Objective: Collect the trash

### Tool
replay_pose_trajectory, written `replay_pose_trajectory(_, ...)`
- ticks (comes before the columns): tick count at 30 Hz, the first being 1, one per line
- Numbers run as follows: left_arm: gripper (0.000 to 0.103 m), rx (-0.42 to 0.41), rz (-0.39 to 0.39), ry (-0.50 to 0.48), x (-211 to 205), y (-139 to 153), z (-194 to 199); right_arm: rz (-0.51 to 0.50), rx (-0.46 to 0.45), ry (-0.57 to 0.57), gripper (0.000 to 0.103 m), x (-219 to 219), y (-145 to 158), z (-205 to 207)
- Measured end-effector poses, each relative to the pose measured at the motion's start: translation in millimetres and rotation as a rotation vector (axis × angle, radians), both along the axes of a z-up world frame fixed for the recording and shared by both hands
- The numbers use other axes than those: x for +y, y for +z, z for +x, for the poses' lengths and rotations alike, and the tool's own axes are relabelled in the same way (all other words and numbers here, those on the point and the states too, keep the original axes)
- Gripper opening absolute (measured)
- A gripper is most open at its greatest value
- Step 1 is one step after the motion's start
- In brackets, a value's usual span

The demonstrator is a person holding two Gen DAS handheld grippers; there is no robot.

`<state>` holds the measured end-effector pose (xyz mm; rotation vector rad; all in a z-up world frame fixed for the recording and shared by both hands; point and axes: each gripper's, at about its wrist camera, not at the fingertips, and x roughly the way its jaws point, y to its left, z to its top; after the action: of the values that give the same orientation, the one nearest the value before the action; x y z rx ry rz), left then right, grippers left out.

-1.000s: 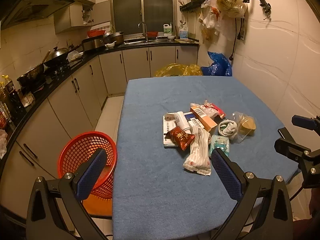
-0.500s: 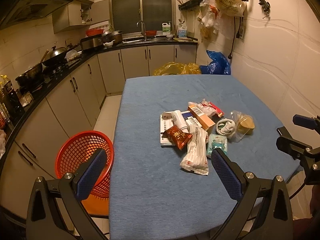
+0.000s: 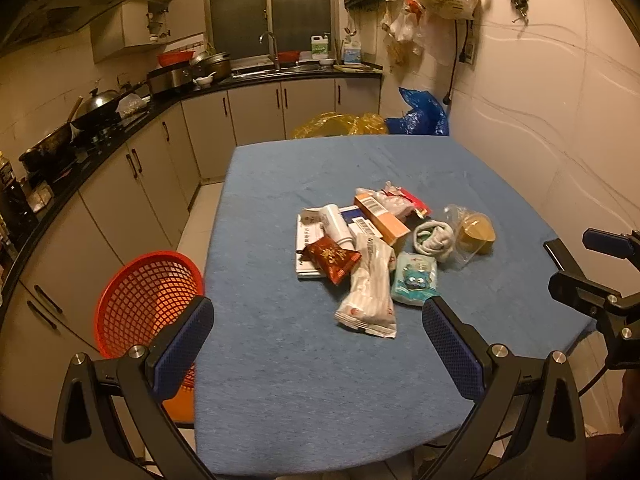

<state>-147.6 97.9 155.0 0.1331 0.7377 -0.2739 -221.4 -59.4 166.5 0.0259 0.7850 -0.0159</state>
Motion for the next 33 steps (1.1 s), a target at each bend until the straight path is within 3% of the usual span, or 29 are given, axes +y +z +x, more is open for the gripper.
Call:
replay_pose_trajectory(20, 0.103, 0.089, 0.027, -0.053, -48, -26, -1, 0.037, 0.076, -0.065, 0.101, -50, -25, -15)
replay_pose_trajectory(25, 0.103, 0.128, 0.027, -0.031, -53, -40, 11, 0.051, 0.111, -0.064, 0.101, -63, -34, -7)
replay_pose_trajectory(33, 0.103, 0.248, -0.039, 0.043, -47, -78, 54, 0.112, 0.156, -0.012, 0.091, -77, -46, 13)
